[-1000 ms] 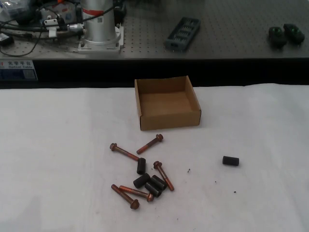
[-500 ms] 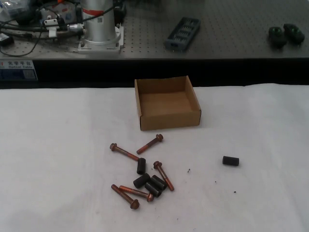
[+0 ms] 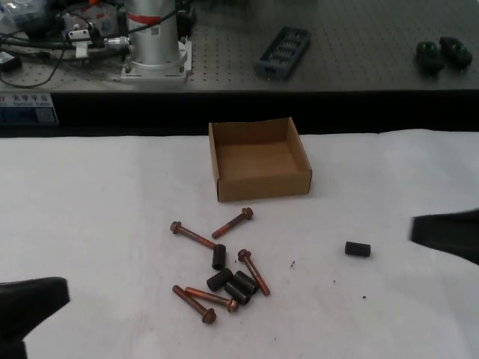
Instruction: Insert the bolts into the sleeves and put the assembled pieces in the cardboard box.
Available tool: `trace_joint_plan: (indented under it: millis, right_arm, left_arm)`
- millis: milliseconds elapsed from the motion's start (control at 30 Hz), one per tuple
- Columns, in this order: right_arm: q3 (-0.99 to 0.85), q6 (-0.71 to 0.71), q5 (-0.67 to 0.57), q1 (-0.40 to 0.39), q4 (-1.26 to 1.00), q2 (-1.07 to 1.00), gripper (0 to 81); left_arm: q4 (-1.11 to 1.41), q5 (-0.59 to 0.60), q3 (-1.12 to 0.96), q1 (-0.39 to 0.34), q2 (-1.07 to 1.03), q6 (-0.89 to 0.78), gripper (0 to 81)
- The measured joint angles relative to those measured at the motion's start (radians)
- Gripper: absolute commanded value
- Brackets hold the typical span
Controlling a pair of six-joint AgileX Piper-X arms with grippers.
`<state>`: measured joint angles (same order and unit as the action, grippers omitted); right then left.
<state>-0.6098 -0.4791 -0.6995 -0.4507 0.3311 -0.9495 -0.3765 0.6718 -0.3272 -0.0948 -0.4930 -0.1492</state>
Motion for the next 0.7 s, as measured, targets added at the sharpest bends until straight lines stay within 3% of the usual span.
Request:
trace_joint_plan:
  millis: [67,133,400,533,633,700]
  right_arm:
    - [-0.023,0.0,0.006,-0.034,-0.002,-0.038,4.3]
    - [-0.056,0.002,0.013,-0.126,-0.003,-0.131,4.3]
    - [-0.125,0.005,0.018,-0.245,-0.003,-0.266,4.3]
    - [-0.139,0.008,0.03,-0.26,-0.003,-0.276,1.4]
    - [-0.149,0.008,0.037,-0.25,-0.003,-0.276,13.8]
    - [-0.152,0.008,0.037,-0.235,-0.003,-0.276,21.4]
  left_arm:
    - [0.003,0.017,-0.023,-0.026,-0.049,0.088,0.6]
    - [0.019,0.03,-0.057,-0.076,-0.102,0.265,0.6]
    - [0.023,0.035,-0.08,-0.176,-0.192,0.451,0.6]
    - [0.023,0.016,-0.08,-0.223,-0.231,0.555,0.6]
    - [0.021,-0.002,-0.08,-0.243,-0.264,0.643,0.1]
    - [0.021,-0.014,-0.08,-0.247,-0.289,0.681,4.1]
